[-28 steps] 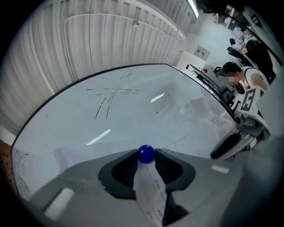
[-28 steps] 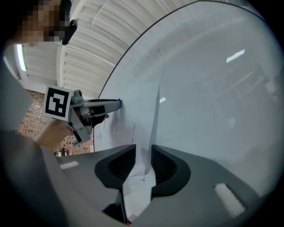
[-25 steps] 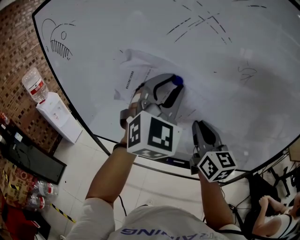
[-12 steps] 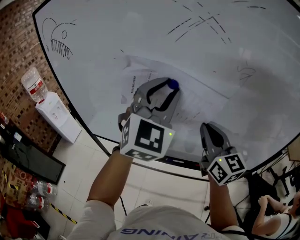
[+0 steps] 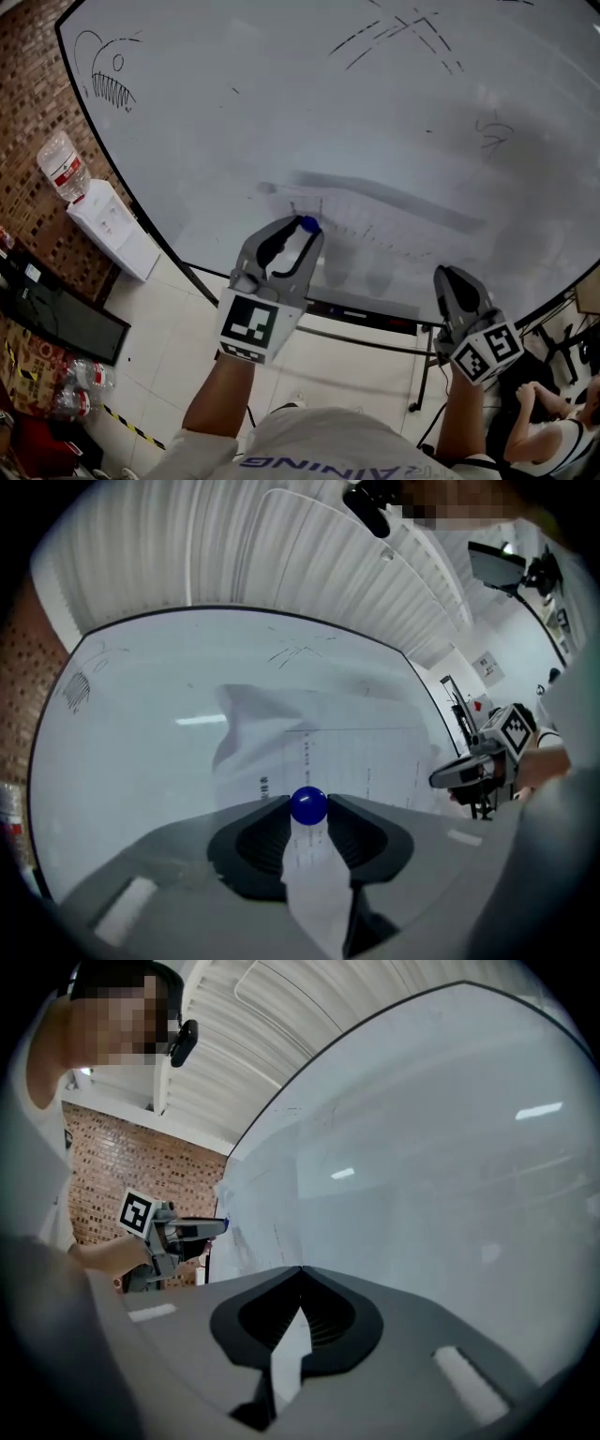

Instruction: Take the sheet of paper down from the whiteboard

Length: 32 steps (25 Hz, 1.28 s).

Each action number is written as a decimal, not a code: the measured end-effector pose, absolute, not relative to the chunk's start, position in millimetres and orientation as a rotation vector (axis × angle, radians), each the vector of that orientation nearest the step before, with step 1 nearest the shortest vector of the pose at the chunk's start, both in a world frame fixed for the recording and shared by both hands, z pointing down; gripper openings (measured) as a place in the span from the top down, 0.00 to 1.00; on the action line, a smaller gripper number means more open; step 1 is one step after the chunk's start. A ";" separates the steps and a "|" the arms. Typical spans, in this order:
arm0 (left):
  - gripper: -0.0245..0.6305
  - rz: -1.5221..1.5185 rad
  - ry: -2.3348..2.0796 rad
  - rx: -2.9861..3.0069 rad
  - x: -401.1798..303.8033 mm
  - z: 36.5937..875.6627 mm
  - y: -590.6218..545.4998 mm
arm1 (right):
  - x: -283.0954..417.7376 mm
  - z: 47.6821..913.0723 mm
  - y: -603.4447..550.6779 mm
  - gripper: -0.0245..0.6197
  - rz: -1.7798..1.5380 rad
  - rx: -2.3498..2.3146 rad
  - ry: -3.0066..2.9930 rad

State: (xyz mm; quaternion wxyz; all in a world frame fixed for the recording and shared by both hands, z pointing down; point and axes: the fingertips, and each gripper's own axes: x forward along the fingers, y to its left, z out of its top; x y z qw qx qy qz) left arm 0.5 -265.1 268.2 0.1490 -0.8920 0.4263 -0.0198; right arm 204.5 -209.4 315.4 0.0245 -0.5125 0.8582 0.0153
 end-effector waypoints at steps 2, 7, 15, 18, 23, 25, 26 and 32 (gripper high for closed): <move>0.76 -0.076 1.272 -2.611 -7.4 295.5 -263.9 | 214.8 329.6 -203.3 0.95 0.004 -1.624 2.656; 0.76 -0.103 1.340 -2.719 -19.1 349.9 -253.0 | 238.3 363.2 -188.6 0.95 -0.094 -1.699 2.634; 0.76 -0.113 1.308 -2.753 -18.2 369.7 -248.0 | 257.1 379.1 -176.3 0.95 -0.109 -1.769 2.602; 0.76 -0.098 1.344 -2.745 -26.5 366.6 -252.2 | 268.3 379.5 -172.2 0.95 -0.105 -1.805 2.577; 0.76 -0.103 1.390 -2.766 -37.5 367.5 -254.3 | 282.8 379.7 -164.3 0.95 -0.116 -1.823 2.531; 0.76 -0.107 1.385 -2.770 -36.3 368.7 -253.5 | 281.7 380.1 -164.2 0.95 -0.121 -1.815 2.525; 0.76 -0.107 1.382 -2.773 -35.1 369.1 -252.8 | 280.3 380.4 -164.3 0.95 -0.119 -1.812 2.527; 0.76 -0.111 1.369 -2.791 -30.8 371.6 -250.7 | 272.3 380.5 -164.4 0.95 -0.067 -1.835 2.566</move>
